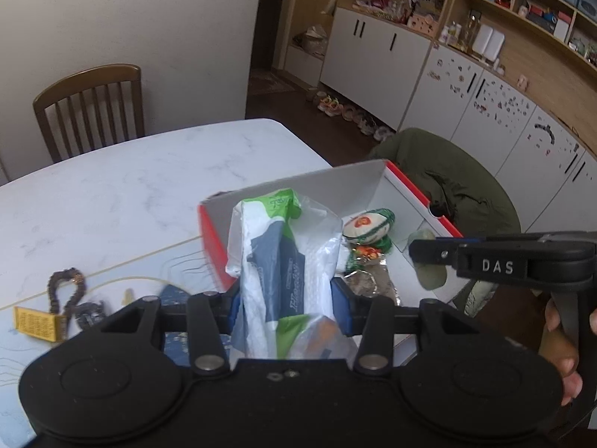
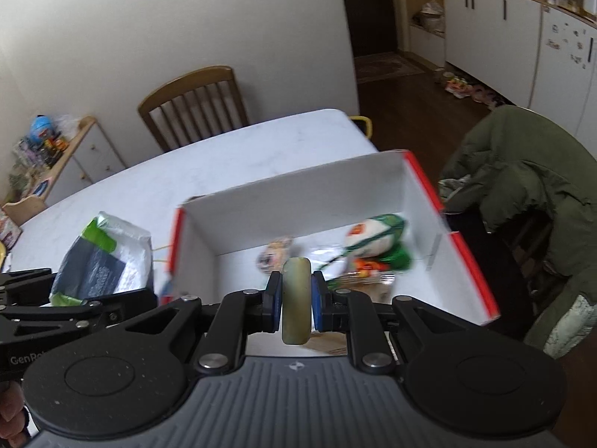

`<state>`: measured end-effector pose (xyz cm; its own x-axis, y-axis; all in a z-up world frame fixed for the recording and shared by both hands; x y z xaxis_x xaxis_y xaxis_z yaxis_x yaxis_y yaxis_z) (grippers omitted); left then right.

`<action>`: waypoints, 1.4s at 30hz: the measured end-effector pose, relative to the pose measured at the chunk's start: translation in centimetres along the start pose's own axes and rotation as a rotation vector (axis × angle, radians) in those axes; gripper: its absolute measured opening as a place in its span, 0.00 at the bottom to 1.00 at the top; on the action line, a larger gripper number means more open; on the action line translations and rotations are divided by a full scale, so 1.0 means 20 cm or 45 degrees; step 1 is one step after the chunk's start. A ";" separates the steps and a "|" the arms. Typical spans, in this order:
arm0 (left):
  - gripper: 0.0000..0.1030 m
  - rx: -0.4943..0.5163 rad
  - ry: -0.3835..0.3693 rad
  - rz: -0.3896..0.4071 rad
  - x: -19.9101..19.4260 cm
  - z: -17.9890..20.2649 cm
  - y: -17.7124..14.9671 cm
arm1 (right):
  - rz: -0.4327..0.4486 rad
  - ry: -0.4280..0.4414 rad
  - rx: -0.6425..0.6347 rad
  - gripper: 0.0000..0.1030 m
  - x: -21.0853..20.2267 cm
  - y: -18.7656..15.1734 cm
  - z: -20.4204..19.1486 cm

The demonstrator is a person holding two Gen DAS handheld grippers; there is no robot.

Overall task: Organize objects
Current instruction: 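Carry the plastic bag and beige cylinder with both grippers into the shoebox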

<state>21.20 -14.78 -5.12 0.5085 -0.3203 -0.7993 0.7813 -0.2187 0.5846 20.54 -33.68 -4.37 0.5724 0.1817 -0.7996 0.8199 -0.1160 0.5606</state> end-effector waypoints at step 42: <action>0.44 0.155 0.209 -0.471 0.82 0.24 0.07 | -0.284 -0.124 -0.214 0.15 0.53 -0.03 0.33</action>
<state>28.89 -24.75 -16.78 0.2603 -0.0504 -0.9642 0.8784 -0.4021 0.2582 26.10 -38.08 -14.59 0.3830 0.0890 -0.9194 0.9173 0.0809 0.3900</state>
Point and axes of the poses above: each gripper's, at about its wrist camera, not at the fingertips, and x roughly the way its jaws point, z to its right, y to its top, the point moved 1 cm from there along x, roughly the way its jaws point, and after that the axes turned 5 degrees about -z, right-handed, at the moved point
